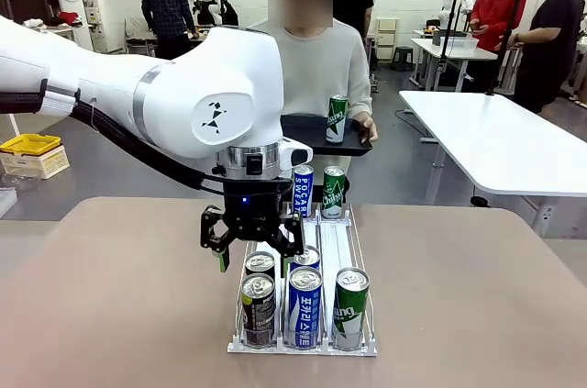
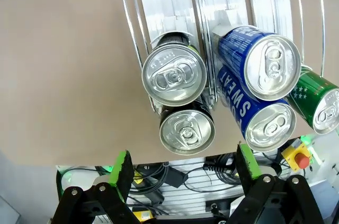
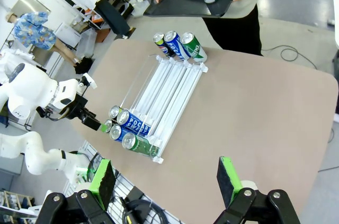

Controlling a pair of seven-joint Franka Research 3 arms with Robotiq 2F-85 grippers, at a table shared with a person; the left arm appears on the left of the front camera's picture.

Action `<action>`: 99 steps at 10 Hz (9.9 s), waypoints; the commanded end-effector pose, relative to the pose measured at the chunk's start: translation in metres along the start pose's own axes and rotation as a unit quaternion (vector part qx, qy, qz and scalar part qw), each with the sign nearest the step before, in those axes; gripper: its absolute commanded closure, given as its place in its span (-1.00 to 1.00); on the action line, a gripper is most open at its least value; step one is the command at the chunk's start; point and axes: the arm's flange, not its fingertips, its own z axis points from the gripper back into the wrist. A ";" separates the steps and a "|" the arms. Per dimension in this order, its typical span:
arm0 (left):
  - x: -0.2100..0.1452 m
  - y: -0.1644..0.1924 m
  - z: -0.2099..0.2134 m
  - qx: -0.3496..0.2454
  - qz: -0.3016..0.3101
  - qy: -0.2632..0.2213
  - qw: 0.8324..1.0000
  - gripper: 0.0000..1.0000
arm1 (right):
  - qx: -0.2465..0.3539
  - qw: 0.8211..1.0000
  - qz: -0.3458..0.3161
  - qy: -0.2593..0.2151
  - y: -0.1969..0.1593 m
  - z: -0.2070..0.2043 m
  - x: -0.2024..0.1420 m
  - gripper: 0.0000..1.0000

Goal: Retrieve and hand over the desired beverage to the person.
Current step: Pick up another can of the same type that the person held from the Automatic Can Dispenser, then place the picked can on the Handle tray extended by the person.

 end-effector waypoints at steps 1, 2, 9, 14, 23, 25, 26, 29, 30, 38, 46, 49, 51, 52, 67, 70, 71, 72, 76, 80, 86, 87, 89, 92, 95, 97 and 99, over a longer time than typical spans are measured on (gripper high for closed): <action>-0.015 -0.003 -0.006 0.020 0.038 -0.045 0.998 -1.00 | 0.003 1.000 -0.002 0.002 -0.001 0.000 0.001 -1.00; -0.020 -0.001 -0.008 0.015 0.039 -0.054 0.998 -1.00 | 0.003 1.000 -0.002 0.002 -0.001 0.000 0.001 -1.00; -0.017 0.001 -0.037 0.004 0.059 -0.045 0.997 -1.00 | 0.003 1.000 -0.002 0.002 -0.001 0.000 0.001 -1.00; -0.010 -0.001 -0.042 -0.011 0.049 -0.046 0.998 -1.00 | 0.003 1.000 -0.002 0.002 -0.001 0.000 0.001 -1.00; -0.003 0.001 -0.047 -0.005 0.046 -0.068 0.997 -1.00 | 0.003 1.000 -0.002 0.002 -0.001 0.000 0.001 -1.00; -0.001 0.005 -0.048 -0.005 0.047 -0.069 0.997 -1.00 | 0.003 1.000 -0.002 0.002 -0.001 0.000 0.001 -1.00; 0.000 0.007 -0.048 -0.005 0.049 -0.068 0.996 -1.00 | 0.003 1.000 -0.002 0.002 -0.001 0.000 0.001 -1.00; 0.000 0.009 -0.048 -0.012 0.044 -0.057 0.997 -1.00 | 0.003 1.000 -0.002 0.002 -0.001 0.000 0.001 -1.00; 0.000 0.008 -0.048 -0.016 0.041 -0.051 0.998 -1.00 | 0.003 1.000 -0.002 0.002 -0.001 0.000 0.001 -1.00; 0.000 0.011 -0.056 -0.019 0.046 -0.019 0.999 -1.00 | 0.003 1.000 -0.002 0.002 -0.001 0.000 0.001 -1.00; 0.003 0.014 -0.058 -0.032 0.050 0.020 0.998 1.00 | 0.003 1.000 -0.002 0.002 -0.001 0.000 0.001 -1.00; 0.003 0.015 -0.056 -0.030 0.046 0.029 0.998 1.00 | 0.003 1.000 -0.002 0.002 -0.001 0.000 0.001 -1.00; 0.000 0.009 -0.035 -0.004 0.033 0.041 0.999 0.71 | 0.003 1.000 -0.002 0.002 -0.001 0.000 0.001 -1.00; -0.004 0.009 -0.008 -0.015 0.023 0.032 0.999 0.71 | 0.003 1.000 -0.002 0.002 -0.001 0.000 0.001 -1.00; 0.050 0.060 0.206 -0.015 0.093 -0.024 0.995 0.71 | 0.003 1.000 -0.002 0.002 -0.001 0.000 0.001 -1.00; 0.050 0.060 0.206 -0.015 0.093 -0.024 0.995 0.71 | 0.003 1.000 -0.002 0.002 -0.001 0.000 0.001 -1.00; 0.050 0.060 0.206 -0.015 0.093 -0.024 0.995 0.71 | 0.003 1.000 -0.002 0.002 -0.001 0.000 0.001 -1.00; 0.050 0.060 0.206 -0.015 0.093 -0.024 0.995 0.71 | 0.003 1.000 -0.002 0.002 -0.001 0.000 0.001 -1.00; 0.050 0.060 0.206 -0.015 0.093 -0.024 0.995 0.71 | 0.003 1.000 -0.002 0.002 -0.001 0.000 0.001 -1.00; 0.050 0.060 0.206 -0.015 0.093 -0.024 0.995 0.71 | 0.003 1.000 -0.002 0.002 -0.001 0.000 0.001 -1.00; 0.056 0.057 0.205 -0.013 0.091 -0.018 0.996 -0.17 | 0.003 1.000 -0.002 0.002 -0.001 0.000 0.001 -1.00; 0.066 0.061 0.209 -0.022 0.062 -0.024 0.998 -0.17 | 0.003 1.000 -0.002 0.002 -0.001 0.000 0.001 -1.00; 0.085 0.058 0.217 -0.030 0.040 -0.038 0.998 -0.17 | 0.003 1.000 -0.002 0.002 -0.001 0.000 0.001 -1.00; 0.132 0.054 0.207 -0.023 0.037 -0.026 0.999 -0.17 | 0.003 1.000 -0.002 0.002 -0.001 0.000 0.001 -1.00; 0.176 0.051 0.196 -0.030 0.050 -0.049 0.997 -0.17 | 0.003 1.000 -0.002 0.002 -0.001 0.000 0.001 -1.00; 0.201 0.050 0.187 -0.018 0.046 -0.064 0.997 -0.17 | 0.003 1.000 -0.002 0.002 -0.001 0.000 0.001 -1.00; 0.218 0.051 0.179 -0.015 0.040 -0.051 0.998 -0.17 | 0.003 1.000 -0.002 0.002 -0.001 0.000 0.001 -1.00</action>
